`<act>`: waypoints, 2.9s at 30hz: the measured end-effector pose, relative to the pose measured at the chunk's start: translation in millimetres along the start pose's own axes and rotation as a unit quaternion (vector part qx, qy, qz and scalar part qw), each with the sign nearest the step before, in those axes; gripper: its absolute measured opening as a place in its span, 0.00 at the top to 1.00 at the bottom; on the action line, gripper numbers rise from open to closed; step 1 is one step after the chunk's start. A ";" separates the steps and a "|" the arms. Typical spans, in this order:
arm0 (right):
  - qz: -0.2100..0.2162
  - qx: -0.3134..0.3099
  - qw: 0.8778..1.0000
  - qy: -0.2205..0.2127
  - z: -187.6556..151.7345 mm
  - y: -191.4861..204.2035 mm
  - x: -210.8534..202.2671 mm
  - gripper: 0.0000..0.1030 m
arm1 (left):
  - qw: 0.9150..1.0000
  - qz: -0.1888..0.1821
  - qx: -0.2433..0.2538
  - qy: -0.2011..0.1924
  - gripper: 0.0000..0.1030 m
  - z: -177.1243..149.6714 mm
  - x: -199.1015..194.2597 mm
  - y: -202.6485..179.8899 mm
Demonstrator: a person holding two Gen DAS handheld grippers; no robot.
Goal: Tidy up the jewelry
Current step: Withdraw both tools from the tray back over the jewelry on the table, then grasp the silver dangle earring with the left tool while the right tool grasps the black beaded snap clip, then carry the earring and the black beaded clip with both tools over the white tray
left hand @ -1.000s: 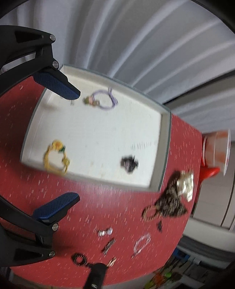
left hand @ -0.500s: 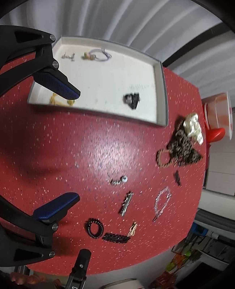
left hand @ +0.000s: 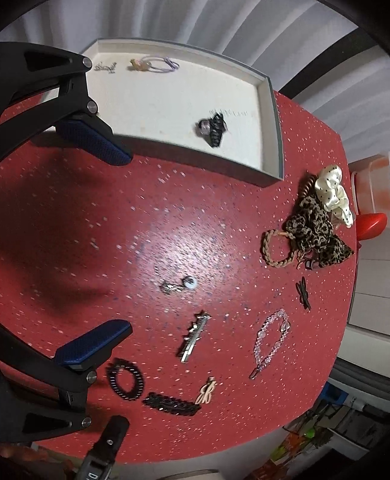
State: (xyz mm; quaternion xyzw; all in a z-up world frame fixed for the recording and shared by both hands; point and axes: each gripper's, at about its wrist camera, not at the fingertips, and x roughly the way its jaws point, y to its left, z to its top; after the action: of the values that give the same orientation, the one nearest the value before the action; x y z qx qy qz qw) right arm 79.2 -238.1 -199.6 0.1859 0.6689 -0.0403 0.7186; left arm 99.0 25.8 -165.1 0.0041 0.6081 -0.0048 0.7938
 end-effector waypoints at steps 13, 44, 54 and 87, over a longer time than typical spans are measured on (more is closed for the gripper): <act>-0.016 0.007 1.000 -0.018 41.7 10.2 25.3 0.00 | 1.000 -0.004 0.006 -0.012 0.11 25.8 40.0 -22.2; -0.094 -0.066 0.991 -0.068 60.1 80.5 46.1 0.63 | 0.999 -0.039 0.025 -0.003 0.92 28.4 50.4 -55.6; -0.050 -0.050 0.995 -0.063 59.6 49.9 32.5 0.69 | 0.998 -0.064 0.019 -0.011 0.92 23.1 33.3 -41.4; 0.011 -0.068 0.996 -0.053 9.2 52.9 -30.4 0.69 | 0.995 -0.092 0.013 -0.039 0.92 -18.0 -52.0 10.6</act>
State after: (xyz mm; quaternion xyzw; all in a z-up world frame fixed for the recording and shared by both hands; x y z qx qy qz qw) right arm 101.0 -197.8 -158.3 0.1417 0.6291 0.0039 0.7643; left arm 68.2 36.8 -119.6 -0.0415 0.5744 -0.0864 0.8130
